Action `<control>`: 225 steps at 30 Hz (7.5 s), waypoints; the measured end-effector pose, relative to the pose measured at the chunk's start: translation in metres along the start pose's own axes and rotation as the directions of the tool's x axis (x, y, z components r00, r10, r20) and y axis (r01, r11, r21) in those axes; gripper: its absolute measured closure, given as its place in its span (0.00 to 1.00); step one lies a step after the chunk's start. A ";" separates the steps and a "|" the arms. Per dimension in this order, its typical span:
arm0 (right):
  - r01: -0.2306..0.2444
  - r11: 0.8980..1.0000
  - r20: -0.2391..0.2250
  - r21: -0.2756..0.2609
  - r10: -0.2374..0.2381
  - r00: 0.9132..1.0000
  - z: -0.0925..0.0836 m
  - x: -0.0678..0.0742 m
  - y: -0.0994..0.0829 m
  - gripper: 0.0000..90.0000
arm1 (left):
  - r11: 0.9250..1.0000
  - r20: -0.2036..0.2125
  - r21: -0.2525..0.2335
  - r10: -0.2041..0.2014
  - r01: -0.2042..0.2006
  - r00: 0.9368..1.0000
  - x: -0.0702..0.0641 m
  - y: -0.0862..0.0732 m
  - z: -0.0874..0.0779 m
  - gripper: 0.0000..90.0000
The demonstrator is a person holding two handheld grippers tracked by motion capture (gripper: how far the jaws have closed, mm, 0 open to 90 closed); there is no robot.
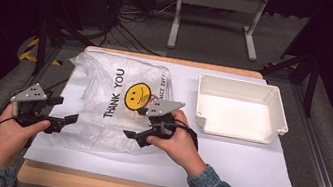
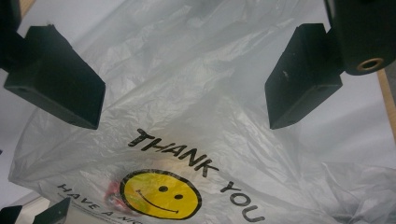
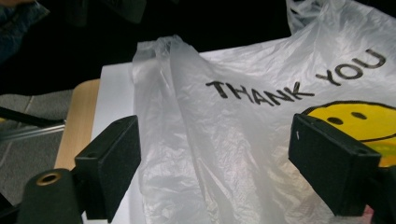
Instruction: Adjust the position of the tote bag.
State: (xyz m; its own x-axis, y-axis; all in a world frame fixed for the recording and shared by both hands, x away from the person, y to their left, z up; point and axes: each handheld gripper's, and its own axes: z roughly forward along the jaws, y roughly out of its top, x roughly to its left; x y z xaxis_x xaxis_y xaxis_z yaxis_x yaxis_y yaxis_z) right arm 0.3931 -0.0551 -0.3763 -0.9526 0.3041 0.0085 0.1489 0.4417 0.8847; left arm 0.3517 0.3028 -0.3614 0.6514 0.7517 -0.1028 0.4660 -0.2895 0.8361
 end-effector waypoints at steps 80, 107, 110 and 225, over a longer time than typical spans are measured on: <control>0.091 0.986 0.229 0.141 -0.122 0.966 -0.105 -0.015 -0.031 1.00 | 0.994 0.015 -0.105 0.019 -0.017 1.000 0.006 0.026 0.001 0.15; -0.004 0.970 0.229 0.243 -0.053 0.972 -0.133 -0.017 -0.082 1.00 | 0.997 0.026 -0.060 0.047 -0.046 0.999 0.008 0.034 0.030 0.15; -0.019 0.967 0.228 0.256 -0.041 0.973 -0.134 -0.018 -0.088 1.00 | 0.997 0.020 -0.045 0.057 -0.056 0.998 0.008 0.033 0.037 0.13; 0.024 0.991 0.195 0.132 -0.049 0.980 -0.034 -0.021 -0.014 0.85 | 0.962 0.210 -0.240 0.182 -0.130 0.961 -0.043 0.056 -0.004 1.00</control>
State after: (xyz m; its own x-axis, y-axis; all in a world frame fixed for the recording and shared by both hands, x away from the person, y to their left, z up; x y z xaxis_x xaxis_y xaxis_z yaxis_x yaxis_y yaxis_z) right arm 0.4018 -0.0964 -0.3732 -0.8886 0.4409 -0.1264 0.1599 0.5562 0.8155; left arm 0.3473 0.2563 -0.3084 0.8365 0.5447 -0.0595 0.2200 -0.2345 0.9469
